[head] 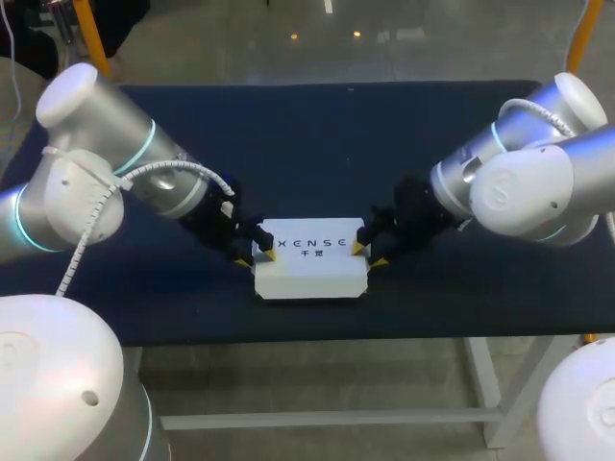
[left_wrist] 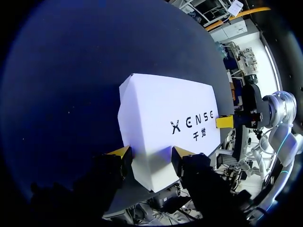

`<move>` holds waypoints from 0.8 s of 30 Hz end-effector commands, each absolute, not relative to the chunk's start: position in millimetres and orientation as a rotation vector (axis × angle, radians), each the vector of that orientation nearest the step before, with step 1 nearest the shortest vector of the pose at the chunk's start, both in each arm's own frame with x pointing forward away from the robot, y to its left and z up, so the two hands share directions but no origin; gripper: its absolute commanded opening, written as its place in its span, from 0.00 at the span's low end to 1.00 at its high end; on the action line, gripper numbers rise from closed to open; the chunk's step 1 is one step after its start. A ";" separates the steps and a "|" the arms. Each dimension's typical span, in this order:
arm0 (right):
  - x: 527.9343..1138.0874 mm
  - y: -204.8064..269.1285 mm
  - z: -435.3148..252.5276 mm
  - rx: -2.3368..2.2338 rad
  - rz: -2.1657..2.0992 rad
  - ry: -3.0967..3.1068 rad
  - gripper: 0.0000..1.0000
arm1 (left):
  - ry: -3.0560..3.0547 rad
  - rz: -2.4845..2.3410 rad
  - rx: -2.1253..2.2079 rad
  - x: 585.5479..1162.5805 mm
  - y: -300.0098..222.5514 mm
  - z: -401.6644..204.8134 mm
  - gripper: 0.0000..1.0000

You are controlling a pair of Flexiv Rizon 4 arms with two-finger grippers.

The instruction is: Assemble the packaging by folding the flat box into shape, placing the metal phone stand inside, and closing the box properly

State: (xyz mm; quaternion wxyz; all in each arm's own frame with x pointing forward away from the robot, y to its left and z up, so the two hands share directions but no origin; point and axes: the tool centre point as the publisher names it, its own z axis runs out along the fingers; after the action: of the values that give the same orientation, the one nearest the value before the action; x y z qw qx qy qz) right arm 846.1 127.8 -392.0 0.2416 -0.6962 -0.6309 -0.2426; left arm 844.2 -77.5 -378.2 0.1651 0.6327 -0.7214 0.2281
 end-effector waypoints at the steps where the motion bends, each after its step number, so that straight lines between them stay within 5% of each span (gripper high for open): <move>1: 843.0 127.8 -396.6 -1.885 -0.699 -1.719 0.50 | -2.051 0.657 1.766 845.5 -77.7 -381.9 0.58; 24: 842.0 134.2 -392.2 -1.855 -0.754 -1.748 0.51 | -2.047 0.663 1.626 845.1 -78.7 -381.9 0.56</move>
State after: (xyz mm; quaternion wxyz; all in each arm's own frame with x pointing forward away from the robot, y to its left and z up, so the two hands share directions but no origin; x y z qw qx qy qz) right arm 842.5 131.7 -390.2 0.2394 -0.6787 -0.6390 -0.2717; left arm 842.9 -76.3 -379.9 0.2201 0.5883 -0.7395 0.2420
